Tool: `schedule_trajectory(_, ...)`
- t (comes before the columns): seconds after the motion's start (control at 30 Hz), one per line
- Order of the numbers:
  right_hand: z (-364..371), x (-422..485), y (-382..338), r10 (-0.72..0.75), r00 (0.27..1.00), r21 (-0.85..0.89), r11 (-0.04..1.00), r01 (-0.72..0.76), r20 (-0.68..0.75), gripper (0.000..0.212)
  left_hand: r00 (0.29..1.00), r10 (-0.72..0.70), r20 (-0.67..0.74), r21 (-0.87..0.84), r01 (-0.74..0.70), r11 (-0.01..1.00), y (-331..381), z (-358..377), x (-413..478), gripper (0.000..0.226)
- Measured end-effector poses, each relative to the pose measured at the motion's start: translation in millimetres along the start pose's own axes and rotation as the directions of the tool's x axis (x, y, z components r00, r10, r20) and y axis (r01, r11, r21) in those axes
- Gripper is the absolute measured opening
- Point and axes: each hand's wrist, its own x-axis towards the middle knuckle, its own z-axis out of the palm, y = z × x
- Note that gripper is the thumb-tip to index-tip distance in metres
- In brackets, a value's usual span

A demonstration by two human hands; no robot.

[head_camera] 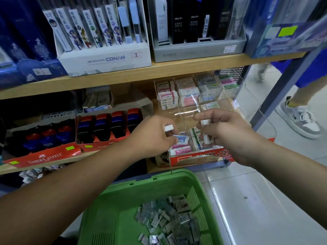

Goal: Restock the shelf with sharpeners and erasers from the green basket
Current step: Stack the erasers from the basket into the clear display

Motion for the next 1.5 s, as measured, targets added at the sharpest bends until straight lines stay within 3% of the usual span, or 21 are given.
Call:
schedule_trajectory(0.1,-0.3,1.9,2.5,-0.015,1.000,-0.041,0.999,0.015,0.001,0.025,0.996,0.024,0.085,0.166,-0.038,0.985,-1.9,6.4,5.3,0.014)
schedule_trajectory(0.17,-0.7,4.0,4.5,-0.023,1.000,-0.067,0.997,0.023,-0.003,0.022,0.996,0.063,0.068,0.209,-0.076,0.975,-1.1,6.5,5.8,0.010)
schedule_trajectory(0.23,0.7,3.5,2.8,-0.037,0.999,-0.088,0.995,0.037,-0.002,0.017,0.997,0.066,0.033,0.085,-0.069,0.994,3.9,-1.0,5.0,0.006)
schedule_trajectory(0.3,4.6,1.0,-0.1,-0.103,0.994,-0.132,0.985,0.108,0.046,0.008,0.989,-0.057,0.135,-0.135,0.076,0.988,7.8,-12.0,3.8,0.029)
schedule_trajectory(0.37,12.2,-2.4,-3.2,-0.193,0.973,-0.148,0.966,0.211,0.126,0.008,0.953,-0.094,0.287,-0.234,0.165,0.958,8.5,-18.4,-0.6,0.057)
schedule_trajectory(0.5,32.0,-1.5,-3.6,-0.318,0.904,-0.229,0.893,0.387,0.287,0.008,0.955,0.028,0.295,-0.306,0.067,0.950,5.5,-13.3,-6.1,0.076)
schedule_trajectory(0.57,32.2,2.9,-4.1,-0.289,0.919,-0.218,0.911,0.350,0.267,0.005,0.962,0.032,0.271,-0.365,0.072,0.928,4.1,-13.9,-5.2,0.080)
schedule_trajectory(0.77,24.0,11.3,-7.0,-0.086,0.983,-0.076,0.992,0.100,0.162,0.020,0.972,-0.057,0.227,-0.394,0.146,0.907,-3.2,-33.2,-8.4,0.048)
schedule_trajectory(0.87,26.1,13.8,-5.7,-0.049,0.986,-0.022,0.998,0.054,0.160,0.020,0.979,-0.069,0.194,-0.472,0.155,0.868,-7.3,-34.9,-7.7,0.031)
schedule_trajectory(1.07,15.4,16.6,-7.9,-0.052,0.993,-0.048,0.997,0.057,0.106,0.016,0.983,-0.053,0.179,-0.585,0.149,0.797,3.6,-27.8,-3.9,0.021)
schedule_trajectory(1.2,-11.8,14.0,-11.7,-0.098,0.991,-0.077,0.993,0.091,-0.090,0.010,0.999,-0.042,0.028,-0.419,0.050,0.907,15.3,-17.3,4.2,0.023)
schedule_trajectory(1.3,-40.0,10.4,-6.4,-0.085,0.964,-0.114,0.992,0.058,-0.252,0.019,0.999,-0.041,0.023,-0.273,0.046,0.961,18.5,-3.9,14.3,0.024)
schedule_trajectory(1.5,-56.1,4.4,11.8,-0.013,0.970,0.029,0.999,0.021,-0.243,0.028,0.999,0.028,-0.020,-0.005,-0.028,1.000,42.9,33.2,45.3,0.012)
